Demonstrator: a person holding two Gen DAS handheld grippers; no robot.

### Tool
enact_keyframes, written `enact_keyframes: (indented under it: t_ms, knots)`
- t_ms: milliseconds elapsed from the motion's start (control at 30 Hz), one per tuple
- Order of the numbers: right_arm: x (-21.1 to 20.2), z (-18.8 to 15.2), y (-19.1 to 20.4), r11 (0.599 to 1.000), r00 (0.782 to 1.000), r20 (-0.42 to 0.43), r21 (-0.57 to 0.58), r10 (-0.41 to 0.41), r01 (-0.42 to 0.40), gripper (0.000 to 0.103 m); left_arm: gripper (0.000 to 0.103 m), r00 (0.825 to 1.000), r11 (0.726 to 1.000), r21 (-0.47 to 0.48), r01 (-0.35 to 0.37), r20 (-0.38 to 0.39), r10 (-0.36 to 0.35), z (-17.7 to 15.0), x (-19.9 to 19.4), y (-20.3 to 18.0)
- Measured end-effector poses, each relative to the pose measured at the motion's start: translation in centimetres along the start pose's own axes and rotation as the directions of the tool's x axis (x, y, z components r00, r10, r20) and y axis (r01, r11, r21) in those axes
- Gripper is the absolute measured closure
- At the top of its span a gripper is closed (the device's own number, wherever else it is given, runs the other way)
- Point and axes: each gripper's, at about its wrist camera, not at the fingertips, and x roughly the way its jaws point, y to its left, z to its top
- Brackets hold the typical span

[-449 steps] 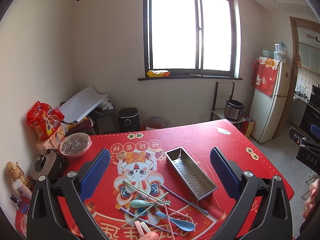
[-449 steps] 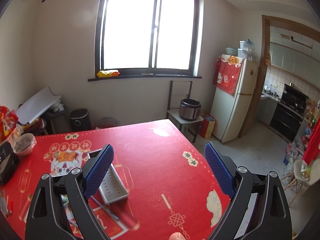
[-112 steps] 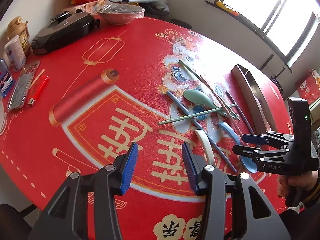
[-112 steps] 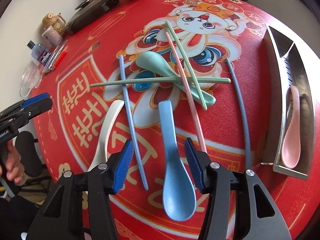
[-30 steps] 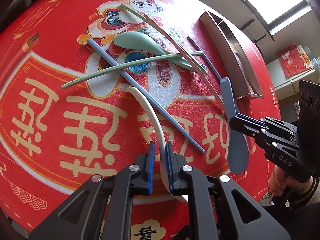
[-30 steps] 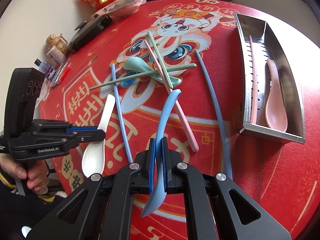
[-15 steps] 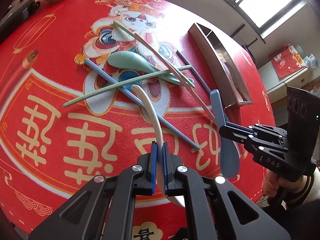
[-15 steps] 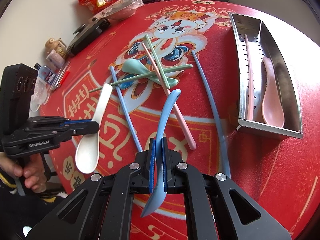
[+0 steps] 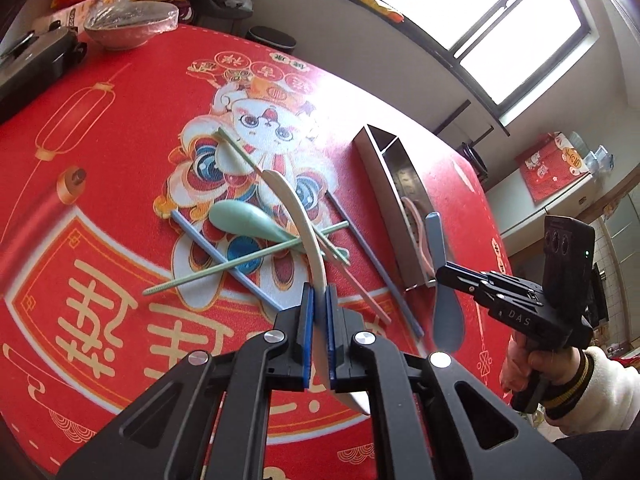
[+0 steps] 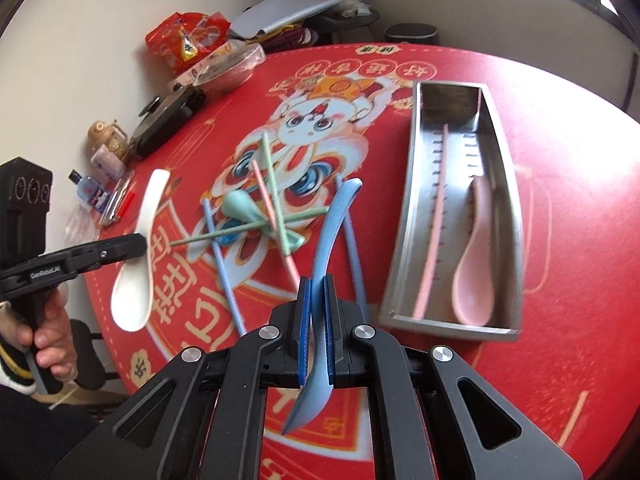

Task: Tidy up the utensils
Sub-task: 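Carry the blue spoon into the tray with the right tool and release it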

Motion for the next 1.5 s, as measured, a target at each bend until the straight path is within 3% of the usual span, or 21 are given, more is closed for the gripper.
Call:
enact_keyframes:
  t_ms: [167,333,600,933,1200,1400,1433,1467,1500]
  knots:
    - [-0.2,3.4,-4.3,0.992,0.992,0.012,-0.035,-0.122,0.122,0.097,0.097,0.999,1.0,-0.012,0.012,0.043,-0.012,1.1,-1.0,-0.6]
    - [1.7,5.3,-7.0,0.981,0.983,-0.013,-0.064,-0.183,0.182,0.097,0.097,0.999,1.0,-0.024,-0.001,0.046,0.002,0.9,-1.3,-0.4]
    - [4.8,5.4,-8.0,0.983,0.98,-0.078,-0.032,-0.183,0.181,0.097,0.098,0.998,0.998,-0.059,-0.024,0.05,0.027,0.4,-1.6,0.5]
    - [5.7,4.9,-8.6,0.983,0.975,-0.13,-0.008,-0.182,0.182,0.095,0.097,0.999,0.997,-0.067,-0.024,0.045,0.027,0.2,-1.7,0.5]
    - [5.0,5.0,-8.4,0.976,0.97,-0.116,-0.017,-0.215,0.215,0.095,0.097,0.999,0.999,-0.048,-0.013,0.038,0.015,0.3,-1.5,0.0]
    - [2.3,4.7,-8.2,0.973,0.973,-0.046,0.028,-0.227,0.229,0.094,0.098,1.0,1.0,-0.025,0.011,0.021,-0.011,0.6,-0.9,-1.1]
    - [1.8,4.6,-8.2,0.973,0.974,-0.036,0.042,-0.225,0.227,0.093,0.097,1.0,1.0,-0.017,0.017,0.017,-0.016,0.8,-0.7,-1.4]
    - [1.4,4.3,-8.3,0.973,0.974,-0.029,0.058,-0.224,0.225,0.085,0.097,1.0,1.0,-0.008,0.022,0.013,-0.022,0.9,-0.4,-1.8]
    - [0.9,4.1,-8.3,0.971,0.974,-0.02,0.073,-0.225,0.226,0.067,0.097,1.0,1.0,0.003,0.029,0.007,-0.029,1.0,-0.1,-2.3]
